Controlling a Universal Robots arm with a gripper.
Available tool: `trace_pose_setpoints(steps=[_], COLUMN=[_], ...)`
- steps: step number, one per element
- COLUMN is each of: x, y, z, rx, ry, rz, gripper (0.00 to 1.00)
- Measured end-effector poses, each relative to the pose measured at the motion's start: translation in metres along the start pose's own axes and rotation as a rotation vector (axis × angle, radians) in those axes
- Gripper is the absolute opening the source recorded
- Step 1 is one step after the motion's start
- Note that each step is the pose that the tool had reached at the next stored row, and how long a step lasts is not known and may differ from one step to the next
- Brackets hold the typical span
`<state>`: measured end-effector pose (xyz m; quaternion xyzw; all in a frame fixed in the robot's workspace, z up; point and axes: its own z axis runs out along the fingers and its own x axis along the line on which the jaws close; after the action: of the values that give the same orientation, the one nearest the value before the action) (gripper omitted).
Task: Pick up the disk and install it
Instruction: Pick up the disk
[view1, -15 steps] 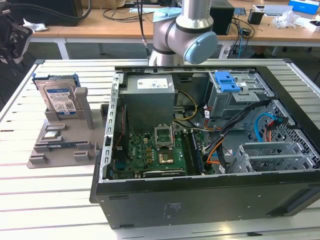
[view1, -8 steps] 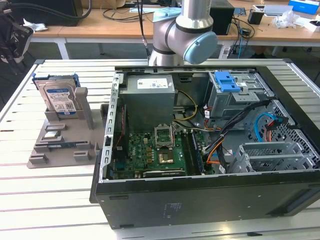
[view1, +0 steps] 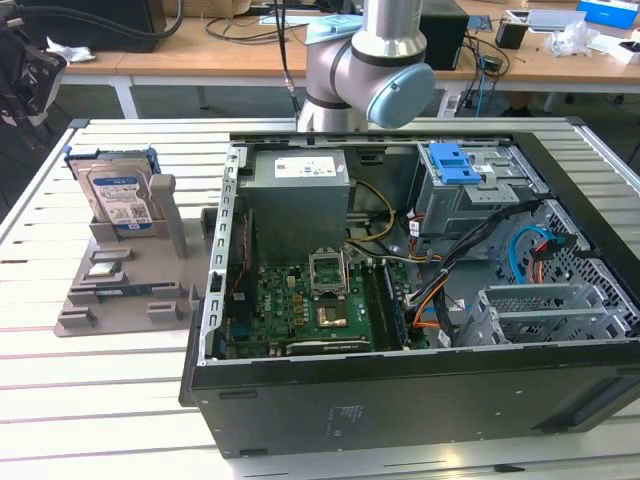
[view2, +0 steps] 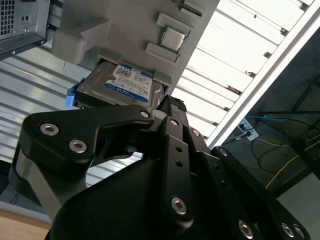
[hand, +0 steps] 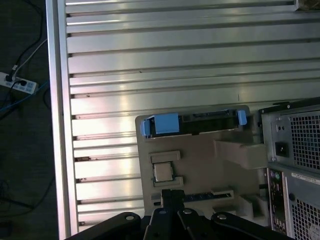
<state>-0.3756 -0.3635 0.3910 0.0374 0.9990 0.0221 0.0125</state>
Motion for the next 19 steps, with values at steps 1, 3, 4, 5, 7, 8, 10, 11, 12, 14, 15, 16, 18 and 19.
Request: trace_pose_setpoints(steps=[1,3,4,5,7,8,10,11,12,14,15,16,18,19], x=[0.0,0.0,0.0,0.0001,0.0001,0.0,0.0,0.0,-0.0001,0.0,0.0,0.0,0.0,0.0], y=[0.0,0.0001,0.0001,0.0001,0.0001,0.0001,0.0001,0.0001,0.0002,0.0002,0.0002,0.0002,0.0002,0.0003], z=[0.0,0.0,0.0,0.0,0.0,0.0,0.0,0.0,0.0,0.0,0.0,0.0,0.0,0.0], rx=[0.0,0.0,-0.0001,-0.0005,-0.0012,-0.0015,-0.0021,-0.0023,-0.0028,-0.0038,-0.0042,-0.0049,-0.0063,-0.007], ry=[0.0,0.0,0.0002,0.0009,0.0022,0.0029,0.004,0.0045,0.0055,0.0074,0.008,0.0094,0.0122,0.0135], rz=[0.0,0.0,-0.005,-0.02,-0.05,-0.063,-0.088,-0.1,-0.122,-0.163,-0.177,-0.209,-0.272,-0.299], gripper=[0.11,0.11,0.11,0.11,0.11,0.11,0.11,0.11,0.11,0.11,0.11,0.11,0.11,0.11])
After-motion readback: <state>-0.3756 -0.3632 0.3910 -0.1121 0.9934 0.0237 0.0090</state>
